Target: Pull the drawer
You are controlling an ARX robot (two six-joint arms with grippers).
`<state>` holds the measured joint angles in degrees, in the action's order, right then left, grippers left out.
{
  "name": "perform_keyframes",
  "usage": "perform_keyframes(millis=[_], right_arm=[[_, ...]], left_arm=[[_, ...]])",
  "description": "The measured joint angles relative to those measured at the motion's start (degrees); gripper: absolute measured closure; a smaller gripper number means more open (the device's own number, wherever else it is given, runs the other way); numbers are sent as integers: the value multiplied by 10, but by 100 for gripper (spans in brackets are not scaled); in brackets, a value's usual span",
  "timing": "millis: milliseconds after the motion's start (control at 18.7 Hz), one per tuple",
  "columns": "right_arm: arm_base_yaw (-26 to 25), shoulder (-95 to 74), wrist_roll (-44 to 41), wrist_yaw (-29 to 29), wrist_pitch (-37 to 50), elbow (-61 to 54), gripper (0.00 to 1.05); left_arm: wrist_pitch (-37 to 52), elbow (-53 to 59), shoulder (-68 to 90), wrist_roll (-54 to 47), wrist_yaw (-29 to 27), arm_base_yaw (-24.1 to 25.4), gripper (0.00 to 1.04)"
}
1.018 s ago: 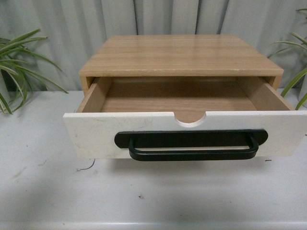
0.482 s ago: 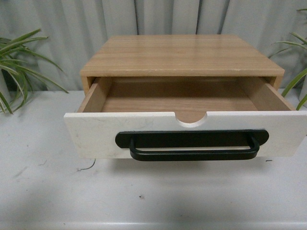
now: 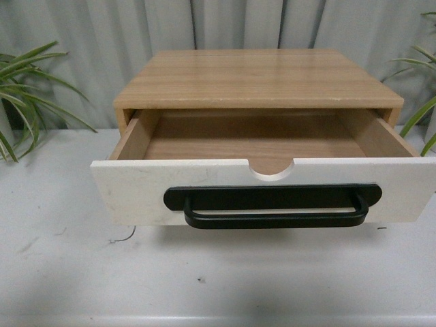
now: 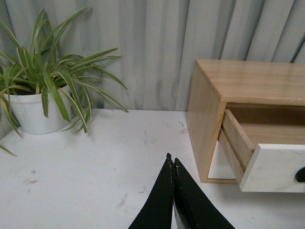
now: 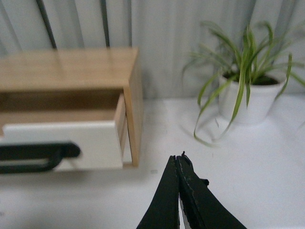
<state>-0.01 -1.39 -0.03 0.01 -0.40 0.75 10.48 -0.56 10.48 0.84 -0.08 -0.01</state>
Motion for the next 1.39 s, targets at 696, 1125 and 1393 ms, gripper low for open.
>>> perform_keyframes(millis=[696, 1125, 1393], right_arm=[[0, 12, 0, 0, 2, 0, 52], [0, 12, 0, 0, 2, 0, 6], [0, 12, 0, 0, 2, 0, 6]], left_arm=[[-107, 0, -99, 0, 0, 0, 48], [-107, 0, -99, -1, 0, 0, 7], [-107, 0, -99, -1, 0, 0, 7]])
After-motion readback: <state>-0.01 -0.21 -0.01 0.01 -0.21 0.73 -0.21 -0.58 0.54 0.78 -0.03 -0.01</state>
